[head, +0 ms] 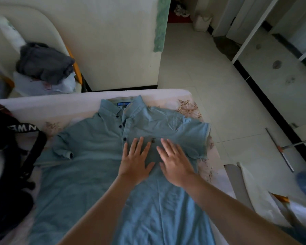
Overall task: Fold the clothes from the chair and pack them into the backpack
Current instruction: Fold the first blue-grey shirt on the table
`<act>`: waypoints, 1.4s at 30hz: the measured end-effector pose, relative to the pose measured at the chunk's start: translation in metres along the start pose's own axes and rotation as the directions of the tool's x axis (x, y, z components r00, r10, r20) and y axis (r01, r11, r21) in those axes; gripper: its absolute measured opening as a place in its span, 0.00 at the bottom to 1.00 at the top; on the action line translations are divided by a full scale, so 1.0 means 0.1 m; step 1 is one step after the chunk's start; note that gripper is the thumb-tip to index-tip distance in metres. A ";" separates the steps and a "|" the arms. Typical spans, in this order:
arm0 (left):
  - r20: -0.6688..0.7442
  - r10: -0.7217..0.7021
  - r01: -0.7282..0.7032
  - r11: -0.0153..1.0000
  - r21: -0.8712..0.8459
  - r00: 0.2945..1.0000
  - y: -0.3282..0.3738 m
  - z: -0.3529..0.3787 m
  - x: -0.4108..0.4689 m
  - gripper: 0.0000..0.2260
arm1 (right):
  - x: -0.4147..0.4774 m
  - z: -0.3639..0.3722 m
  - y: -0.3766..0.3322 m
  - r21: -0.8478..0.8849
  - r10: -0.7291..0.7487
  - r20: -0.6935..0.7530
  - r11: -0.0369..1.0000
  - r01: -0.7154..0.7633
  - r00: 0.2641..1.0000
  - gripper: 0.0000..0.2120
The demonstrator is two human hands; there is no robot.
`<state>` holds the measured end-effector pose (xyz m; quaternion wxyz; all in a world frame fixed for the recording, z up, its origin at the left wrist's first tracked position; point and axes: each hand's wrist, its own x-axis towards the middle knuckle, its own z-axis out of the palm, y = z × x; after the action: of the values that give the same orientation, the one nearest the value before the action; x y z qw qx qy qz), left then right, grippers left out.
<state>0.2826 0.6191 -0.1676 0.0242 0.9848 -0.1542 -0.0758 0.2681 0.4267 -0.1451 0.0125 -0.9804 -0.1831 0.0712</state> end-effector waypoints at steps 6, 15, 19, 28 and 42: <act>-0.109 0.005 -0.026 0.982 -0.187 0.994 0.08 -0.02 -0.88 0.25 | -0.85 0.35 -0.31 0.039 -0.011 0.096 0.999 0.007 0.995 0.31; -0.070 0.003 -0.022 0.965 -0.263 0.998 0.47 0.02 -2.20 0.22 | -1.76 0.06 -0.26 0.090 -0.056 0.142 0.995 0.044 0.988 0.32; 0.023 0.040 -0.032 0.960 -0.280 0.999 0.66 0.03 -2.58 0.26 | -2.29 -0.02 -0.49 0.203 -0.277 0.112 0.947 0.251 0.954 0.26; 0.102 0.164 -0.142 0.971 -0.194 0.981 0.90 0.15 -3.16 0.41 | -2.84 0.12 -0.57 0.361 -0.212 0.209 0.924 0.126 0.955 0.12; 0.173 0.069 -0.012 0.951 -0.309 0.982 1.28 -0.01 -3.09 0.33 | -2.99 -0.01 -0.48 0.327 0.427 0.401 0.759 -0.563 0.810 0.32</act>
<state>-0.0462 0.5925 -0.1135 0.1639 0.9547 -0.1625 -0.1878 -0.0253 0.3636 -0.1018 0.1812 -0.9425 0.1066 0.2597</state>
